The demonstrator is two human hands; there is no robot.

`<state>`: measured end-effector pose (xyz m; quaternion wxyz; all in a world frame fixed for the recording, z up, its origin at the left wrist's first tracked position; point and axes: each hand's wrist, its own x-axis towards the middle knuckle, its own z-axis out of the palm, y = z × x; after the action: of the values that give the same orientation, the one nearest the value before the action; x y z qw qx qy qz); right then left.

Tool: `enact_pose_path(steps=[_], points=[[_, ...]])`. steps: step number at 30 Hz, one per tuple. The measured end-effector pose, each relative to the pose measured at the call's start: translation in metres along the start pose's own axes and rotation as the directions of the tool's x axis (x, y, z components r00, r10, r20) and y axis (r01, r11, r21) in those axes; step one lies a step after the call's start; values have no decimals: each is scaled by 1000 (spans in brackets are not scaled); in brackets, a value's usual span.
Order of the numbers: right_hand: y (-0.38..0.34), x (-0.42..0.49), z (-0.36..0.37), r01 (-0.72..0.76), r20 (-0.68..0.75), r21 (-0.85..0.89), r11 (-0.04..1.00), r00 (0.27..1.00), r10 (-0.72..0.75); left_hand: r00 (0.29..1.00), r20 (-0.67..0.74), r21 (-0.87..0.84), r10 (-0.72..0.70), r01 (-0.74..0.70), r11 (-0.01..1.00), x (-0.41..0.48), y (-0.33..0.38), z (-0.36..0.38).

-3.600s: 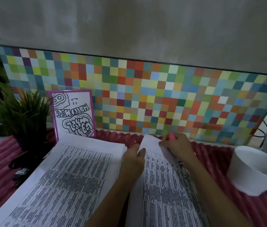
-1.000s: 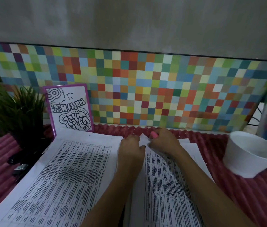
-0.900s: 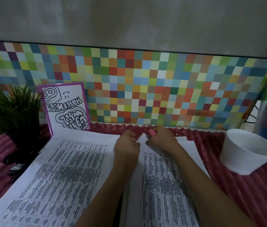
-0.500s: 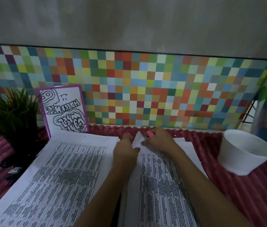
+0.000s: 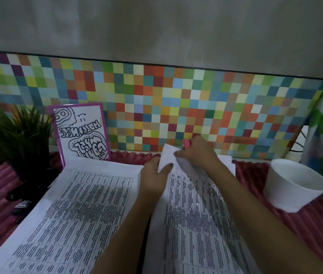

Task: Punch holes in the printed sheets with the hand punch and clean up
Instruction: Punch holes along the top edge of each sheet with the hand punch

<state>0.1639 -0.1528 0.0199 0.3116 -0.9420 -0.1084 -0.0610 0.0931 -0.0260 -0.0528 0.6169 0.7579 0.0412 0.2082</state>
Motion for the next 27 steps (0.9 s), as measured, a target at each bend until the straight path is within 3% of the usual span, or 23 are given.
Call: enact_pose_path(steps=[5,8,15,19,22,27], points=[[-11,-8,-18,174,-34,-121,977,983,-179,999,38,-48,-2,4,999,0,4,0],[-21,-17,-26,254,98,-195,947,966,-239,999,34,-107,3,1,994,-2,9,2],[-34,-27,-29,246,223,-148,958,952,-210,999,-11,-155,34,-35,987,-4,11,3],[-34,-28,-30,185,152,-57,981,973,-174,997,-16,-71,78,-78,994,-6,9,3],[-33,-31,-31,168,188,-29,985,969,-160,995,-11,-52,100,-100,994,-5,6,6],[-27,-24,-31,142,45,-32,989,989,-141,988,-25,-28,154,-154,988,-5,5,7]])
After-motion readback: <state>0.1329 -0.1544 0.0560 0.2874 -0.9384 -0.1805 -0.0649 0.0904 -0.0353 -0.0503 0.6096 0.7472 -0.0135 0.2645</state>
